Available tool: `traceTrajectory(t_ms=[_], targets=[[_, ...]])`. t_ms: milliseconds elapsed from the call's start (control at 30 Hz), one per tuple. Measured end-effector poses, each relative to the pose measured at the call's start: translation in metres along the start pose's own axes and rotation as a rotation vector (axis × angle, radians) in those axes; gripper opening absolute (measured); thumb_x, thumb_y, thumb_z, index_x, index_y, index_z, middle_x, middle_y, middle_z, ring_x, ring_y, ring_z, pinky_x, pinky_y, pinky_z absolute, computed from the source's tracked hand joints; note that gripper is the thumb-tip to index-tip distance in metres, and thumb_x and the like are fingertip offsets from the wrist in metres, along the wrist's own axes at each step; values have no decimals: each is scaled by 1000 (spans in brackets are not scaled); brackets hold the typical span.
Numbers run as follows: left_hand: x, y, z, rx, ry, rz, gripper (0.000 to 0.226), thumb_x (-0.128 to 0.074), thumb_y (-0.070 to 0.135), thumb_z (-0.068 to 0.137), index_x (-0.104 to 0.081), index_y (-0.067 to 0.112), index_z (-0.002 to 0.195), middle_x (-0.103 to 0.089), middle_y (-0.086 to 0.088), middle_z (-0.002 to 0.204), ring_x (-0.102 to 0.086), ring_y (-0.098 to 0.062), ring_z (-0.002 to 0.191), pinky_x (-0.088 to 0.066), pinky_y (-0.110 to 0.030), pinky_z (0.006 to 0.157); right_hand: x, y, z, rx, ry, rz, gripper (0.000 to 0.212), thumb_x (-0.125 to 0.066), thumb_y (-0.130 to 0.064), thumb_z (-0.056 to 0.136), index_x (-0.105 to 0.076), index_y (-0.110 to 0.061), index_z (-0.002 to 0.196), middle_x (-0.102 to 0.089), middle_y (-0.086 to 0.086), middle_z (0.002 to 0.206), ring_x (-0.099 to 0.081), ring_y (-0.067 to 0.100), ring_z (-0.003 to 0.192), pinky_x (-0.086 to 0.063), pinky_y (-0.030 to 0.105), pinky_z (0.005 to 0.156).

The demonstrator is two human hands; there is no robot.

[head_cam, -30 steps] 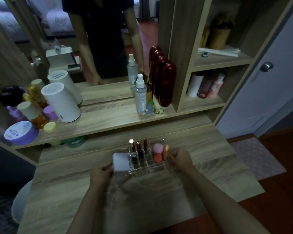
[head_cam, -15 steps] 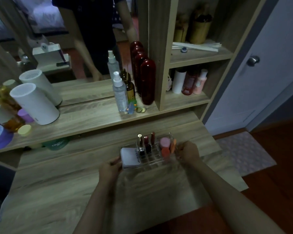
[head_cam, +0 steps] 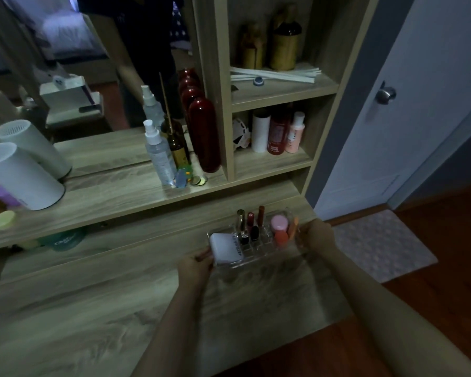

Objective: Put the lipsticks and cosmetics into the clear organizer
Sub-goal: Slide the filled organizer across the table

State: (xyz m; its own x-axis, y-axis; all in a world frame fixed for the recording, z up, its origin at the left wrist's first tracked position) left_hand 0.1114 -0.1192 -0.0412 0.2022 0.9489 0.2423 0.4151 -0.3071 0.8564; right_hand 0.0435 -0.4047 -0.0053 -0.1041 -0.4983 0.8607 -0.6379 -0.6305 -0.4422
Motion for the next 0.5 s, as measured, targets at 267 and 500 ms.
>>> traceTrajectory(t_ms=[267,500], targets=[[-23,5,5,8,0,9,35,-63,-5,80,-62,-5,115,-67,-27,113,-65,-35,105,-51,-51,96,13,17,9,-20,23,-26,22,-53,-11,96,-69,4,101,-71,19,106,-67,29,101,-52,33,90],[-30,8,1,19,-8,38,32,-64,3,82,-64,-2,114,-69,-24,112,-66,-32,102,-51,-49,97,10,28,13,-64,13,-19,20,-56,-10,94,-68,5,96,-72,19,101,-67,29,97,-42,24,75]])
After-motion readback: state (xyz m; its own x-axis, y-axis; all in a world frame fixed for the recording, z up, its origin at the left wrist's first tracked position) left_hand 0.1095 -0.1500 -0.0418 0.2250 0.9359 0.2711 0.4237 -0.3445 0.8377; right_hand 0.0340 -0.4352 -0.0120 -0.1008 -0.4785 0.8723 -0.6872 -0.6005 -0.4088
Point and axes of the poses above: each hand's wrist, its own z-axis towards the middle knuckle, its own x-axis out of the back of the hand, y = z × x, the point moved 4 cm from there along z, towards the middle knuckle
